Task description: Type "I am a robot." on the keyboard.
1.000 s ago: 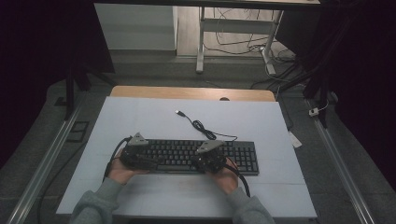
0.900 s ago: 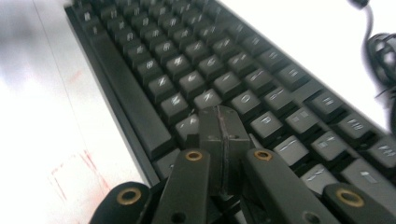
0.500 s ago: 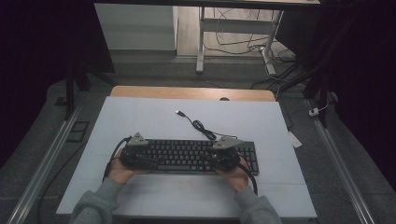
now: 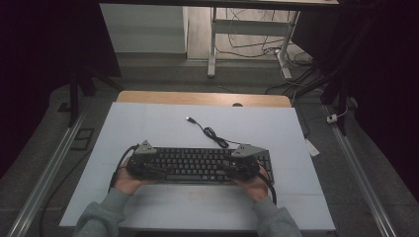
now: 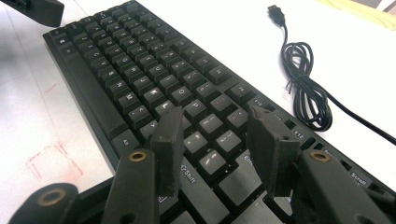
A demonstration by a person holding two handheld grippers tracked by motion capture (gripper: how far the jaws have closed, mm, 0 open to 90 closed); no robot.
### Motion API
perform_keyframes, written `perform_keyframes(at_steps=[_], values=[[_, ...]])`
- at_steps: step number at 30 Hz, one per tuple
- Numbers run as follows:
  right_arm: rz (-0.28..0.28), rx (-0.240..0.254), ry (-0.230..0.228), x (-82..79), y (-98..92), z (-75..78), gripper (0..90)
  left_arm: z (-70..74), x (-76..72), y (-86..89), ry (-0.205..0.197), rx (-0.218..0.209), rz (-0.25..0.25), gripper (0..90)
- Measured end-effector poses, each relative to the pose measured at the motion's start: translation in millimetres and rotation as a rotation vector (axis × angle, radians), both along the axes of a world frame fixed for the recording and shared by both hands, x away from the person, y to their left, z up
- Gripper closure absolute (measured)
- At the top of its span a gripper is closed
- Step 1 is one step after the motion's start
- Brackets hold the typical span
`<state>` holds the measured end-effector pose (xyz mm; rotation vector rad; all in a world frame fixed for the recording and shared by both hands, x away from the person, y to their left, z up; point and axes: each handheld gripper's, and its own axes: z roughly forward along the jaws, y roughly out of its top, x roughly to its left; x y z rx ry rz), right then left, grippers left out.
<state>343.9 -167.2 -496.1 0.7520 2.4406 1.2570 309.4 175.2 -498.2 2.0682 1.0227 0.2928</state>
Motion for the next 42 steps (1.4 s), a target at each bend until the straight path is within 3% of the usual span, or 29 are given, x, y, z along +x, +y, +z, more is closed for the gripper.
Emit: perform_keyframes(at_steps=[11,15,29,37,42], values=[[-0.026,0.015,-0.011,-10.1,-24.0,2.1,55.3,-1.0,-10.8,5.6,-0.008,0.001,0.001,21.7],[-0.042,-0.006,-0.021,-17.5,-37.0,1.5,54.9,-2.6,-19.2,13.4,-0.011,0.000,0.011,21.9],[-0.103,0.009,-0.032,-39.6,-91.4,-1.0,53.4,-7.6,-47.9,37.4,-0.026,-0.015,0.048,22.4],[-0.123,0.010,-0.031,-44.0,-110.5,-2.9,52.7,-9.6,-49.4,39.5,-0.024,-0.014,0.046,22.3],[-0.127,0.005,-0.029,-43.9,-112.8,-4.1,52.6,-10.3,-48.9,39.2,-0.023,-0.012,0.043,22.3]])
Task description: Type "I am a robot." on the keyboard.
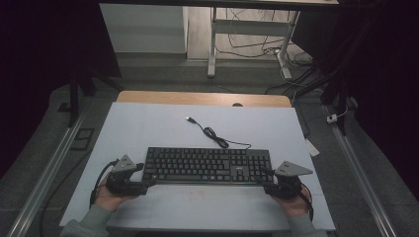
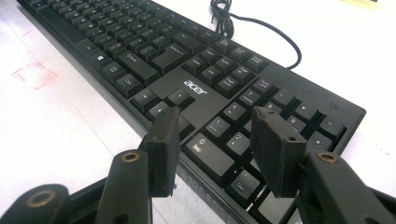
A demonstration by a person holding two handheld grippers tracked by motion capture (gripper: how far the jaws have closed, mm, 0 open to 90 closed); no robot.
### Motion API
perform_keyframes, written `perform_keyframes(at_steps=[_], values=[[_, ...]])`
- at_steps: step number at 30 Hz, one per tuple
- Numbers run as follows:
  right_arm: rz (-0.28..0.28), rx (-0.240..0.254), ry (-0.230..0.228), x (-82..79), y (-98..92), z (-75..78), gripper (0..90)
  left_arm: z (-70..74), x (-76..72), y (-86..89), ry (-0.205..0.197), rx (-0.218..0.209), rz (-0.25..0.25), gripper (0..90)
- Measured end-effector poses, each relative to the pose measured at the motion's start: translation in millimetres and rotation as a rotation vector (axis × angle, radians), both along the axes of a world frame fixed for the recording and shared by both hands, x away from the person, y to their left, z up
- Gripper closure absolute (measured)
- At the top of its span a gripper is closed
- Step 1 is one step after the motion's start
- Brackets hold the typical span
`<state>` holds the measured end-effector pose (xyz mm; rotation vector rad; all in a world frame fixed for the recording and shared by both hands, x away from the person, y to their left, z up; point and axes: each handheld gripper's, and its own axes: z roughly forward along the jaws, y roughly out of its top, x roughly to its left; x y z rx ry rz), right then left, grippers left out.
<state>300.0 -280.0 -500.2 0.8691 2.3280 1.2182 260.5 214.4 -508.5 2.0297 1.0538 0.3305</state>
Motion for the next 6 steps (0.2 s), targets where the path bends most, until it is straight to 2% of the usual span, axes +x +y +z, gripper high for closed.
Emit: perform_keyframes(at_steps=[6], values=[[0.008,-0.006,-0.004,-0.1,1.1,0.3,52.1,-0.2,0.6,0.5,0.001,0.002,0.001,22.2]])
